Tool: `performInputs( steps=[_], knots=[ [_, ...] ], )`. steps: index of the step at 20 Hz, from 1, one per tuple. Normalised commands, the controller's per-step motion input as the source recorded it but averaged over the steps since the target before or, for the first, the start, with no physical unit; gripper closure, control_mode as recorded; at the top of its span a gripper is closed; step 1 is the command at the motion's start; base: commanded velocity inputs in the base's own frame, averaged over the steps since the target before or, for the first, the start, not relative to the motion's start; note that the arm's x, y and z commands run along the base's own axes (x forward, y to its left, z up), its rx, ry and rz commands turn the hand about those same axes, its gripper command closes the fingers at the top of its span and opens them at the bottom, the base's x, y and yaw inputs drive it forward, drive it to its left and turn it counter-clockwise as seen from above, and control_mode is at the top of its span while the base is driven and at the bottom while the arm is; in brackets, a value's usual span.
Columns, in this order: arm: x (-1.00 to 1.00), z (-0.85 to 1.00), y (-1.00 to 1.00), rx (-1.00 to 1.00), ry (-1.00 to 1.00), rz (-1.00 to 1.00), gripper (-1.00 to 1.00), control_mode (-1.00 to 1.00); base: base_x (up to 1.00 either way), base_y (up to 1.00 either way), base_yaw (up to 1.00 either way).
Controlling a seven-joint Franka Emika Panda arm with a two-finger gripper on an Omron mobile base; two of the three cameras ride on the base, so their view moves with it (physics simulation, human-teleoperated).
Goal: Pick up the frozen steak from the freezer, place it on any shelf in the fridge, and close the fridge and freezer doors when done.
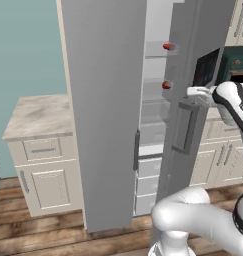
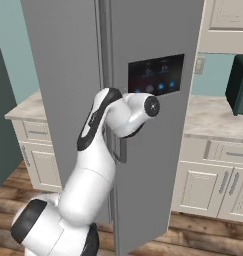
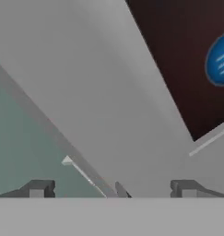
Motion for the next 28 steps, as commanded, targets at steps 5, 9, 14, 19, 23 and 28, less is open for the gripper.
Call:
performInputs(
  steps=[5,9,14,19,23,28],
  knots=[
    [0.23,0.53,0.24,0.31,-0.14,-0.40,-1.00,-1.00,0.00,0.00,0.00],
    [0.30,0.62,0.00,0.47,-0.05,-0.29,-1.00,-1.00,0.00,0.00,0.00],
    [0.60,0.60,-0.10,0.58,0.00,-0.17,-1.00,-1.00,0.00,0.00,0.00],
    [0.84,0.57,-0.32,0.65,0.00,-0.11,-1.00,-1.00,0.00,0.00,0.00],
    [1.00,0.58,-0.29,0.51,0.03,-0.05,-1.00,-1.00,0.00,0.00,0.00],
    [1.00,0.55,-0.46,0.21,0.14,-0.02,-1.00,-1.00,0.00,0.00,0.00]
  ],
)
